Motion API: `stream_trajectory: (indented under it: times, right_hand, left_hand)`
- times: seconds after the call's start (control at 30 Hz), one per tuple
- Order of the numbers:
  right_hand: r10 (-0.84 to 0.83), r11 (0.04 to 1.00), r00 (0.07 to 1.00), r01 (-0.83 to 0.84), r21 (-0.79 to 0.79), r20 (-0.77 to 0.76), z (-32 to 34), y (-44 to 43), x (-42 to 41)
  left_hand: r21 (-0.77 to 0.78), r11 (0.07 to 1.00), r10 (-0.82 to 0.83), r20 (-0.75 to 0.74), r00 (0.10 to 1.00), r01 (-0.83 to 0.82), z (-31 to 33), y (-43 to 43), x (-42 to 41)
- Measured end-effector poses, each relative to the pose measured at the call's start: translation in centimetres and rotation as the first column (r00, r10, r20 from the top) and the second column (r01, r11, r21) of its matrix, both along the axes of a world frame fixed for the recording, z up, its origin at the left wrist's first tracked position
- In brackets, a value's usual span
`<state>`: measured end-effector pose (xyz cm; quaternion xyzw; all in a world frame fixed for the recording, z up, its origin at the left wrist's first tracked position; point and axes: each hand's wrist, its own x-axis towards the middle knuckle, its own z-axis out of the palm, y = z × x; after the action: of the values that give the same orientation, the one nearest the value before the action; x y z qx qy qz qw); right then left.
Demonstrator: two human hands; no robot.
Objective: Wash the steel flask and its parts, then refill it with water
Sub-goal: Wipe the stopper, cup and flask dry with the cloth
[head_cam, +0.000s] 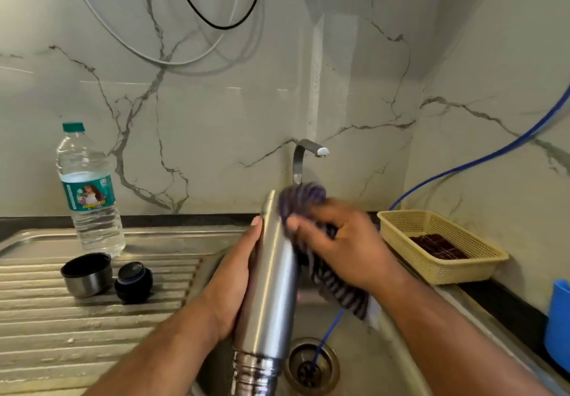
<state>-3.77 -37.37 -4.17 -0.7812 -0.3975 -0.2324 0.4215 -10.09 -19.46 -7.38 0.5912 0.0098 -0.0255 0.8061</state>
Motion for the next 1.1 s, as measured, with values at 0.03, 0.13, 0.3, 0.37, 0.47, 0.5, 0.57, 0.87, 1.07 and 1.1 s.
stream_trajectory:
  times: [0.03,0.13,0.3,0.37,0.47,0.5,0.57,0.87,1.07,1.1]
  right_hand:
    - [0.107,0.984,0.993,-0.114,-0.139,-0.056,-0.4,0.4,-0.6]
    - [0.328,0.803,0.895,-0.433,-0.409,-0.302,-1.0,1.5,-2.4]
    - [0.215,0.849,0.966,-0.258,-0.46,-0.144,-0.8,1.6,-2.0]
    - [-0.047,0.95,0.998,0.03,-0.311,-0.047,0.0,0.7,-1.1]
    - [-0.24,0.964,0.97,0.241,-0.114,0.03,0.4,-0.5,0.0]
    - [-0.195,0.97,0.98,0.197,-0.144,0.032,0.2,-0.7,0.0]
    - [0.026,0.937,0.999,-0.041,-0.348,-0.047,-0.1,0.0,-1.1]
    - [-0.048,0.962,0.998,0.035,-0.27,-0.042,0.3,-0.2,-1.2]
    - [0.262,0.876,0.965,-0.246,-0.414,-0.02,0.1,1.1,-3.5]
    - [0.326,0.812,0.946,-0.281,-0.512,-0.002,0.1,1.6,-4.3]
  left_hand:
    - [-0.023,0.999,0.032,-0.009,0.999,-0.032,0.2,0.4,0.0]
    - [-0.106,0.982,0.15,-0.055,0.987,-0.156,0.6,2.0,0.0]
    - [-0.063,0.993,0.093,-0.051,0.994,-0.096,0.6,2.6,0.1]
    - [0.065,0.997,0.033,-0.006,0.999,-0.032,0.4,1.0,-0.1]
    - [0.092,0.995,0.047,-0.008,0.999,-0.046,0.1,-0.6,-0.1]
    - [0.085,0.995,0.057,-0.017,0.998,-0.055,0.1,-0.8,-0.2]
    - [0.019,0.995,0.098,-0.058,0.994,-0.097,0.1,0.0,0.1]
    - [-0.049,0.999,-0.001,-0.163,0.987,-0.007,1.6,1.2,-0.9]
    - [-0.058,0.995,0.074,-0.121,0.99,-0.082,1.7,0.1,-0.9]
    - [-0.068,0.989,0.123,-0.113,0.986,-0.131,1.7,0.5,-0.9]
